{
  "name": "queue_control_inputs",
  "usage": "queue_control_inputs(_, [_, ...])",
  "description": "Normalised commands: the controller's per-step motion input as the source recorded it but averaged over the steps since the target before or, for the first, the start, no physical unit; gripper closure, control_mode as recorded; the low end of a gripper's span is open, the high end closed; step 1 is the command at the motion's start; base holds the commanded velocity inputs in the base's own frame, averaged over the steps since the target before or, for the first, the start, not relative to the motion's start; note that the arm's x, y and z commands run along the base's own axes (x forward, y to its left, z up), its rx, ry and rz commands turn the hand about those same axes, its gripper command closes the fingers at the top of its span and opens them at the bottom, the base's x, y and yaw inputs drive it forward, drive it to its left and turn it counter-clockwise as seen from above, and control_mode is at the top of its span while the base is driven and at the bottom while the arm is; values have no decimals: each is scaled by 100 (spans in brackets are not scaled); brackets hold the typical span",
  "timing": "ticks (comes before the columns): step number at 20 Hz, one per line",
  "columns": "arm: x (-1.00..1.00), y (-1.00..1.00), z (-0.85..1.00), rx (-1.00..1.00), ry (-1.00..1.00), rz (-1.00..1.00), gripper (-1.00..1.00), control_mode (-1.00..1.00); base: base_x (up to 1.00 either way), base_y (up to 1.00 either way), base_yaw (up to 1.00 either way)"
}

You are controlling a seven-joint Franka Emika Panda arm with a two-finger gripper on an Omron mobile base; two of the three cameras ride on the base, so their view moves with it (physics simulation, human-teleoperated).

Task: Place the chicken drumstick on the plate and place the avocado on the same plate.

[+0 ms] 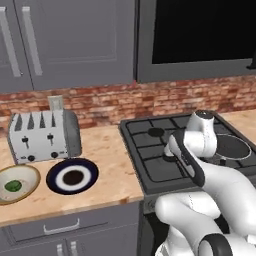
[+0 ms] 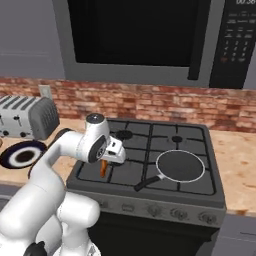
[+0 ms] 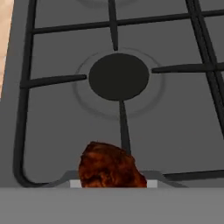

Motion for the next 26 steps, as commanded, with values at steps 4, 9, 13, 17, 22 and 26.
queue_control_inputs(4, [0,0,0,0,0,0,100,100,0,100,-17])
queue_control_inputs(9, [0,0,0,0,0,0,100,100,0,100,-13])
queue_control_inputs(13, [0,0,0,0,0,0,100,100,0,99,-10])
queue_control_inputs(17, [0,2,0,0,0,0,100,-100,0,45,0])
queue_control_inputs(22, [17,0,0,0,0,1,100,-100,0,0,0])
queue_control_inputs(26, [65,0,-1,1,0,10,100,-100,0,0,0])
